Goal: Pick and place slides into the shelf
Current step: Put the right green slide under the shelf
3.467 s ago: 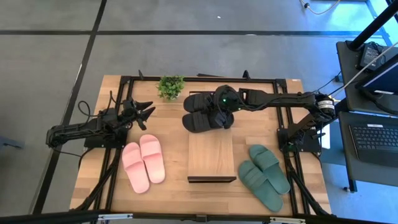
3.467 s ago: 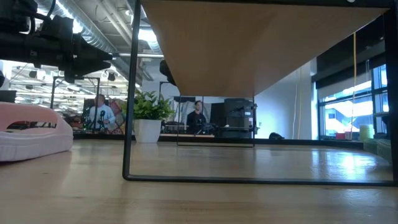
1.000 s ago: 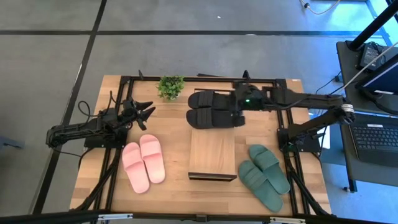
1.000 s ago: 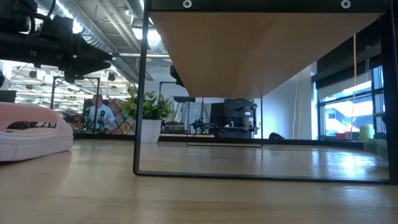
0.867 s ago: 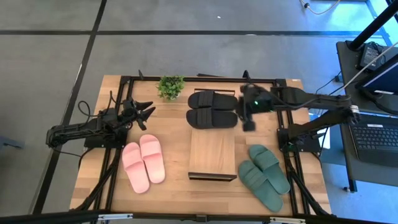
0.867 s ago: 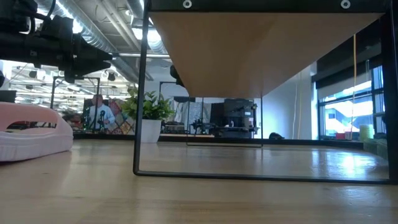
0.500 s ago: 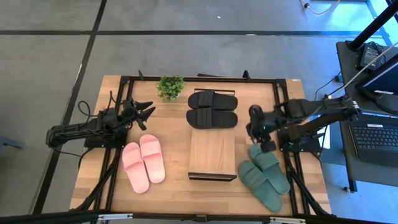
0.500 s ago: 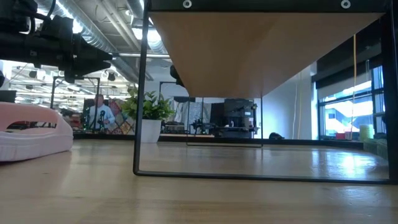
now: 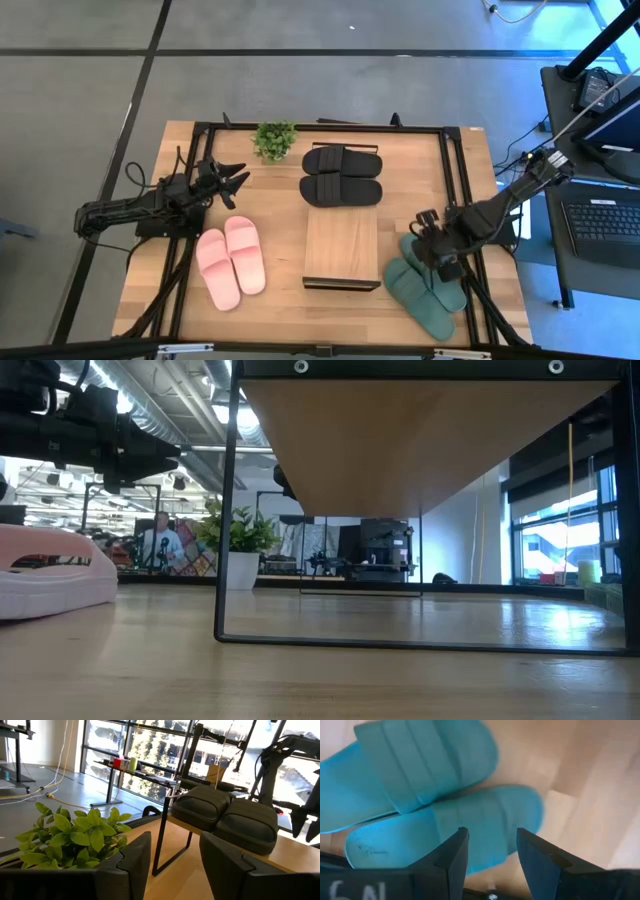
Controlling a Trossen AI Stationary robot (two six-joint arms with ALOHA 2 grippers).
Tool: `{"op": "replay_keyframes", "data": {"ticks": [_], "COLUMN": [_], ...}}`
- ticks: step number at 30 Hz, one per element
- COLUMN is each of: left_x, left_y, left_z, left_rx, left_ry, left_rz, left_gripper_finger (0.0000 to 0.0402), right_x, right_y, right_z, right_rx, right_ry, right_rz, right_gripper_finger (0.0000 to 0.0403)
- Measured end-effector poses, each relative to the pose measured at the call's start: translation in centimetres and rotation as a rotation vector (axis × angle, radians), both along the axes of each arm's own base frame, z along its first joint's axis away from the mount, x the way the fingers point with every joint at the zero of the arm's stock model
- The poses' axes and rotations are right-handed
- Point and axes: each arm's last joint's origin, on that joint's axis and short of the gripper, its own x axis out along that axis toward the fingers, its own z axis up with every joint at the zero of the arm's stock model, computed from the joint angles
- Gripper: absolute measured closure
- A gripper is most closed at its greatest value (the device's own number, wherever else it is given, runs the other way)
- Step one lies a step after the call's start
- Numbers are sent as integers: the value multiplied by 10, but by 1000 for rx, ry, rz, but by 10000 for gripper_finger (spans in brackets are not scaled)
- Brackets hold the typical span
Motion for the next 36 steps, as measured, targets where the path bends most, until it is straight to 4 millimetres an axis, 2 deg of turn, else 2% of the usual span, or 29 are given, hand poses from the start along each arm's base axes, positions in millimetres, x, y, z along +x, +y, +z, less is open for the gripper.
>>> {"op": "replay_keyframes", "data": {"ticks": [4,12,17,24,36], "left_x": [0,0,0,0,0], "left_y": [0,0,0,0,0], "left_z": [0,0,0,0,0], "left_rx": [0,0,0,0,-2], "left_ry": [0,0,0,-1,-2], "left_rz": [0,-4,-4,-4,-4], "left_gripper_finger": [240,240,240,240,240], "right_x": [-9,-26,-33,-30,-19], "right_y": [12,35,36,38,45], "right_z": [-15,-31,-46,-64,-66], "right_rx": [22,129,84,0,-126], "right_ry": [1,23,72,107,42], "right_rz": [-29,-64,-112,-176,-218], "right_gripper_finger": [235,235,235,235,235]}}
